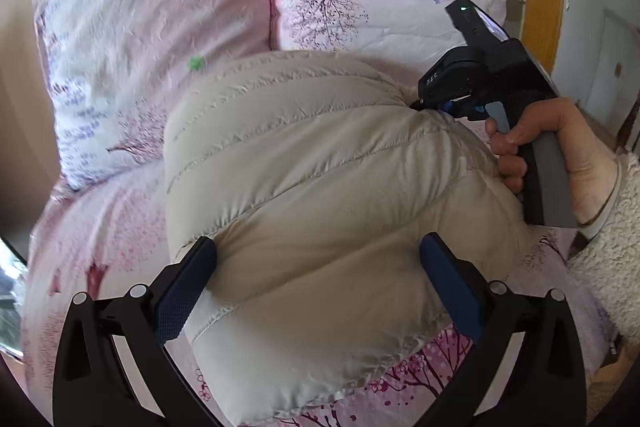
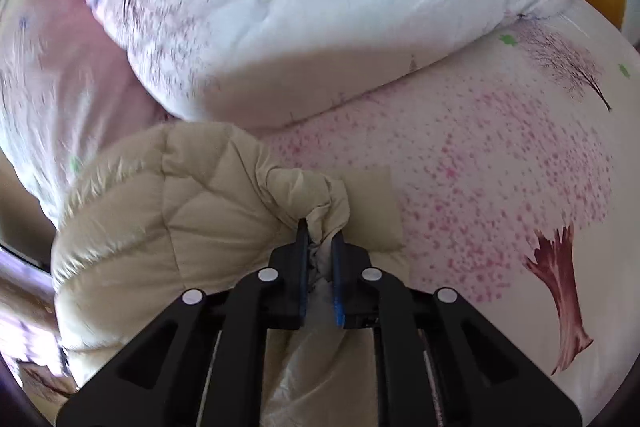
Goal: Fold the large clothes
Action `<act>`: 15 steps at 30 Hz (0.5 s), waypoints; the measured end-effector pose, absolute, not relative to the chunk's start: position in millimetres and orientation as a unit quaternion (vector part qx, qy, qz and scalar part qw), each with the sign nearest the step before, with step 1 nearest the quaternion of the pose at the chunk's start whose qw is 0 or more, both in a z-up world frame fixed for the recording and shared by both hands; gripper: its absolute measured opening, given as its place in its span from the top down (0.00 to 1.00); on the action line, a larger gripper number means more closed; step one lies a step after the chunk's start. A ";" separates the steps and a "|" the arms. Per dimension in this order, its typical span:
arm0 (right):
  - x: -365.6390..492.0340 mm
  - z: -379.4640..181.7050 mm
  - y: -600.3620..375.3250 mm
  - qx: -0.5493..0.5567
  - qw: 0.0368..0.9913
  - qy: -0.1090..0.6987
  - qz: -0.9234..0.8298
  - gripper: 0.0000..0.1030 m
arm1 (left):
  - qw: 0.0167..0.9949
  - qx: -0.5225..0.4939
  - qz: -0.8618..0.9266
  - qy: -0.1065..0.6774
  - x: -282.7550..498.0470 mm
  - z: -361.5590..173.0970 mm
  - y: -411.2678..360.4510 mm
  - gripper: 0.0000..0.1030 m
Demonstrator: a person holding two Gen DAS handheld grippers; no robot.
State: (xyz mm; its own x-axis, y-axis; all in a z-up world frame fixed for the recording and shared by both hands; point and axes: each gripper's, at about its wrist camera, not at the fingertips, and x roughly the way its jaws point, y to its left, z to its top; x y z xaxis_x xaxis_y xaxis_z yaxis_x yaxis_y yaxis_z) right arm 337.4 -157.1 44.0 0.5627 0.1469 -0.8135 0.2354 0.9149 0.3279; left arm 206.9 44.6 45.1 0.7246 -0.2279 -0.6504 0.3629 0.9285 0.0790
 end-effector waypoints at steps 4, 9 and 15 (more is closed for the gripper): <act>308.1 72.5 -151.5 0.162 0.891 0.424 -0.006 0.48 | 0.928 0.102 -0.136 0.332 197.0 47.2 48.8 0.01; 229.6 100.2 -137.5 0.121 0.919 0.368 0.073 0.50 | 0.940 0.068 -0.105 0.317 176.7 55.9 68.7 0.01; 163.7 87.1 -103.6 0.056 0.918 0.371 0.126 0.54 | 0.949 0.060 -0.067 0.303 150.3 58.4 79.3 0.01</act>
